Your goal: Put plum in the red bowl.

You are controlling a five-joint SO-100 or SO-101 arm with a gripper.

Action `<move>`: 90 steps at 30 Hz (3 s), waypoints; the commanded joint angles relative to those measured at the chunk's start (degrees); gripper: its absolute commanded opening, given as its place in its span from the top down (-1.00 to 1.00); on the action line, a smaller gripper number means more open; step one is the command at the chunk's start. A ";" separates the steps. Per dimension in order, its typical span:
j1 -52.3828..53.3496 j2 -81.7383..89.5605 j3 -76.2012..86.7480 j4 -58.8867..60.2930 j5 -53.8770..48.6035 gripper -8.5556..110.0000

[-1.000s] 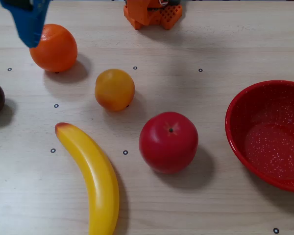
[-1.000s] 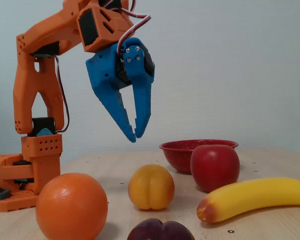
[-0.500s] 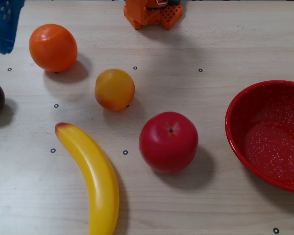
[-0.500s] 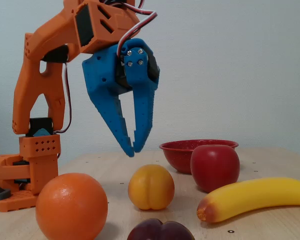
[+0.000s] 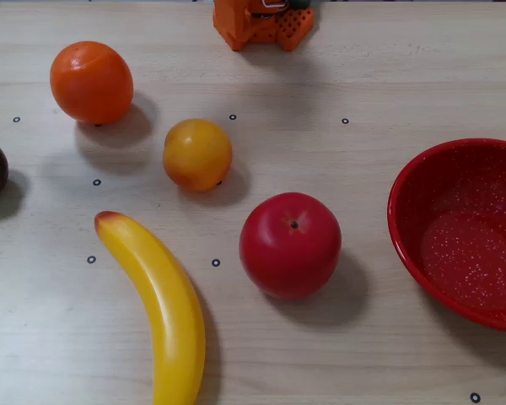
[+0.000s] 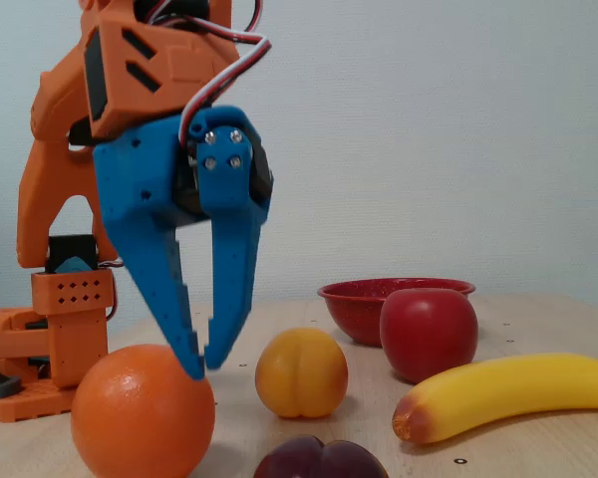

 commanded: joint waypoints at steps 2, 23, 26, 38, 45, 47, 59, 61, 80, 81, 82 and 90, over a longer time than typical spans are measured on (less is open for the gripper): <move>2.55 2.90 -6.06 -1.49 -3.60 0.83; 3.78 -0.97 -10.37 6.50 -11.60 0.11; 3.78 -1.93 -11.16 5.71 -11.34 0.11; 4.22 -5.71 -13.97 1.58 -10.90 0.10; 4.13 -7.47 -14.50 0.35 -10.02 0.10; 4.04 -7.82 -14.33 -0.18 -9.93 0.10; 2.64 -10.11 -12.48 -3.96 -8.79 0.10; 2.29 -10.46 -12.04 -4.13 -8.79 0.10; -0.09 -12.83 -9.76 -8.35 -8.44 0.09; -0.18 -12.83 -9.49 -8.61 -8.26 0.09; -0.35 -12.83 -9.23 -8.88 -8.26 0.09; -1.41 -12.92 -8.61 -9.58 -7.91 0.09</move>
